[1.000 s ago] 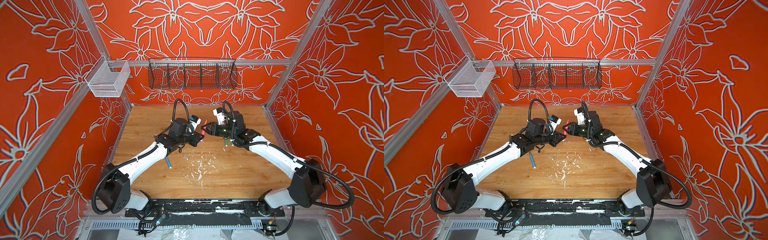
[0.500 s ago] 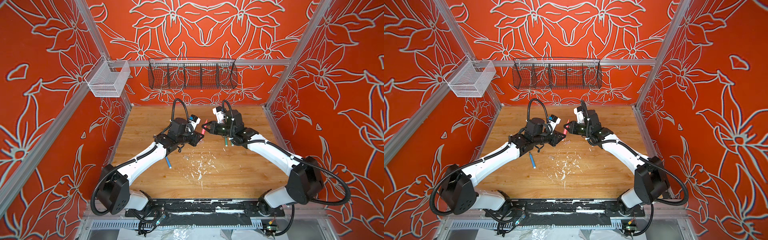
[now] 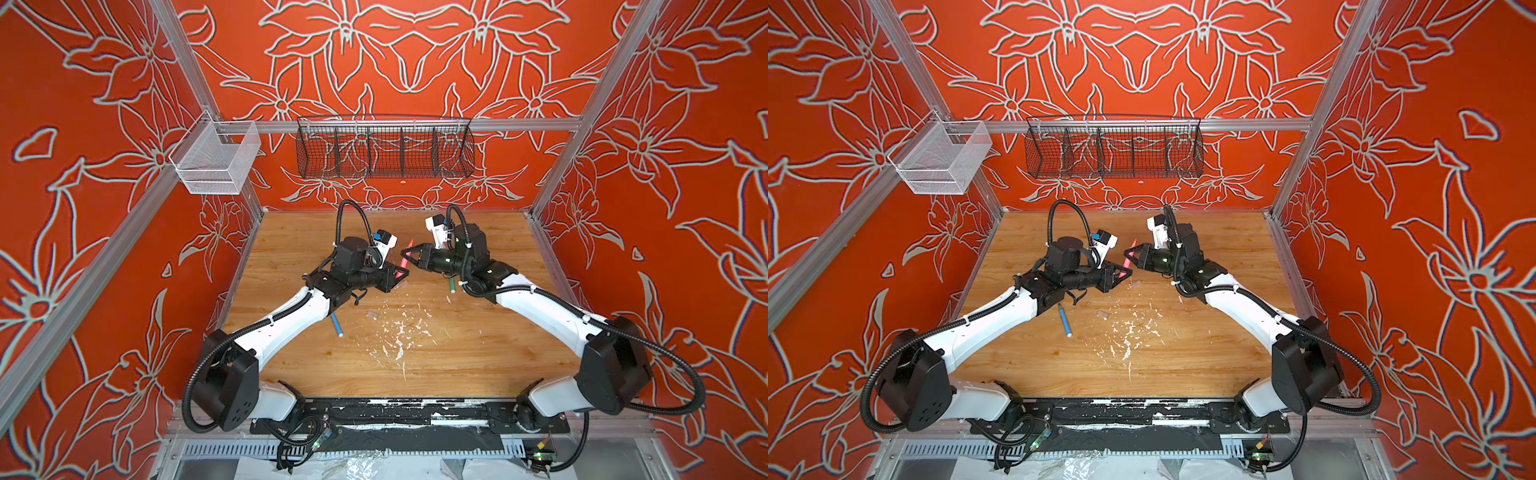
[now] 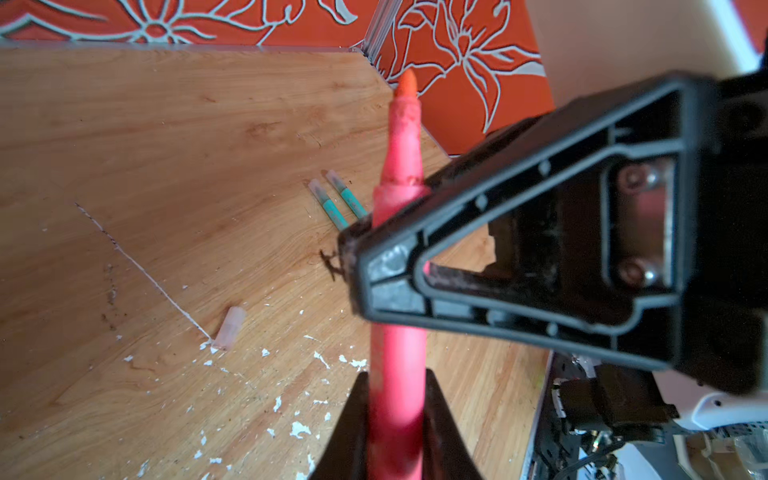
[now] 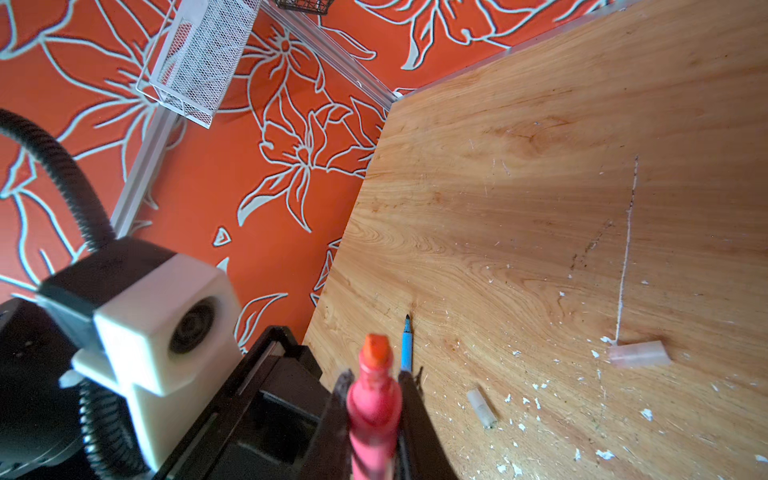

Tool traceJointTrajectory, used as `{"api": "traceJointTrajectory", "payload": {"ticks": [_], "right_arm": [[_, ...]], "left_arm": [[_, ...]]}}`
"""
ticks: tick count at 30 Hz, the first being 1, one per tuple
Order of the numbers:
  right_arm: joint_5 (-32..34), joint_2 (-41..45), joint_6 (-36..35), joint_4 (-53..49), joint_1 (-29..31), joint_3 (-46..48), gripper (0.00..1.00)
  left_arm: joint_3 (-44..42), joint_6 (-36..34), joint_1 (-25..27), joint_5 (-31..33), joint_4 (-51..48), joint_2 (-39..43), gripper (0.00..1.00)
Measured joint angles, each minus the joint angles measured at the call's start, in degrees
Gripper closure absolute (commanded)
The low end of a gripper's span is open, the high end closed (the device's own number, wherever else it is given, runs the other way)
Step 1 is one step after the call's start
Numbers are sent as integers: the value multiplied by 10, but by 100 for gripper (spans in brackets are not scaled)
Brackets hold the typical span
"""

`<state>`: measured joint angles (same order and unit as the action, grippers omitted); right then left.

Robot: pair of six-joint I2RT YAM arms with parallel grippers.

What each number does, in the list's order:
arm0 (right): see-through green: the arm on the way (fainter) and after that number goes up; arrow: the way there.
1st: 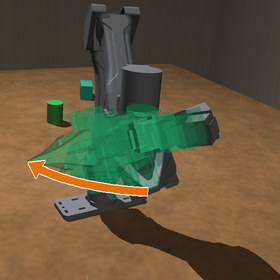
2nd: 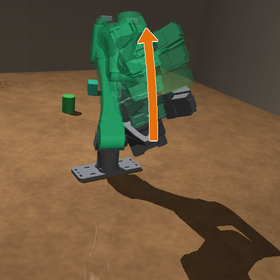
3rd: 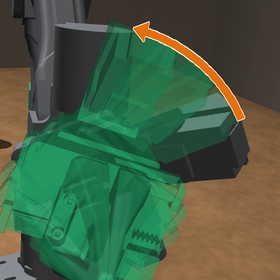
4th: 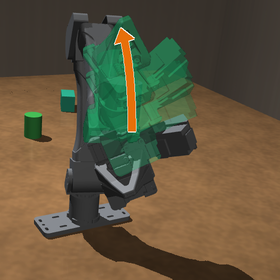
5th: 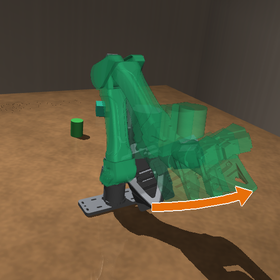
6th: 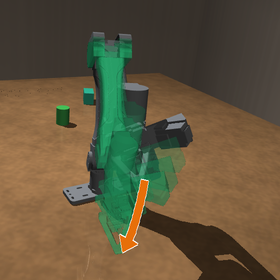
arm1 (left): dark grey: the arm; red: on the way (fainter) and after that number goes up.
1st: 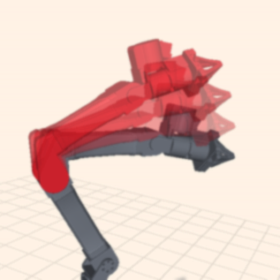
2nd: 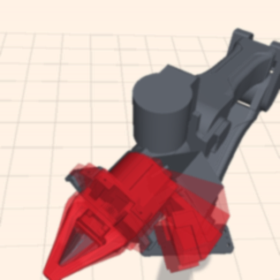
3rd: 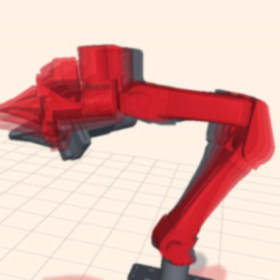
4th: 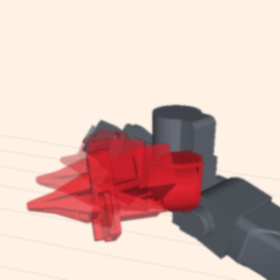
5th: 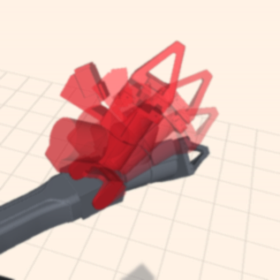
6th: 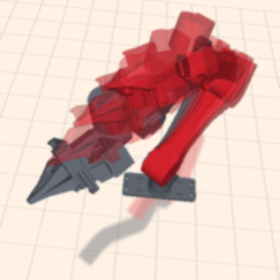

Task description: Insert the pens into the pen caps

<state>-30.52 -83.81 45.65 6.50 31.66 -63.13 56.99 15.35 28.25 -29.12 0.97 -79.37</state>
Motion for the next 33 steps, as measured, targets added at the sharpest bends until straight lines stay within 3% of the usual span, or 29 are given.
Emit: {"api": "traceJointTrajectory", "payload": {"ticks": [7,8,9,11,15,25,28,33], "right_arm": [[0,0,3,11,2,0,100],[0,0,4,13,2,0,96],[0,0,4,14,2,0,80],[0,0,5,14,2,0,67],[7,10,-11,-17,2,-6,57],[133,98,-102,-151,-19,-47,50],[153,72,-113,-167,-36,-48,50],[155,-47,-125,-206,-49,-62,53]], "left_arm": [[-4,11,-9,-22,14,2,100],[-4,12,-9,-23,16,2,100],[-4,12,-9,-23,17,2,100],[-5,12,-9,-21,18,2,100],[-16,9,-9,7,32,9,100],[-21,-35,-13,155,27,52,100],[-9,-43,-13,184,28,63,100],[-21,-64,-12,204,47,102,100]]}}
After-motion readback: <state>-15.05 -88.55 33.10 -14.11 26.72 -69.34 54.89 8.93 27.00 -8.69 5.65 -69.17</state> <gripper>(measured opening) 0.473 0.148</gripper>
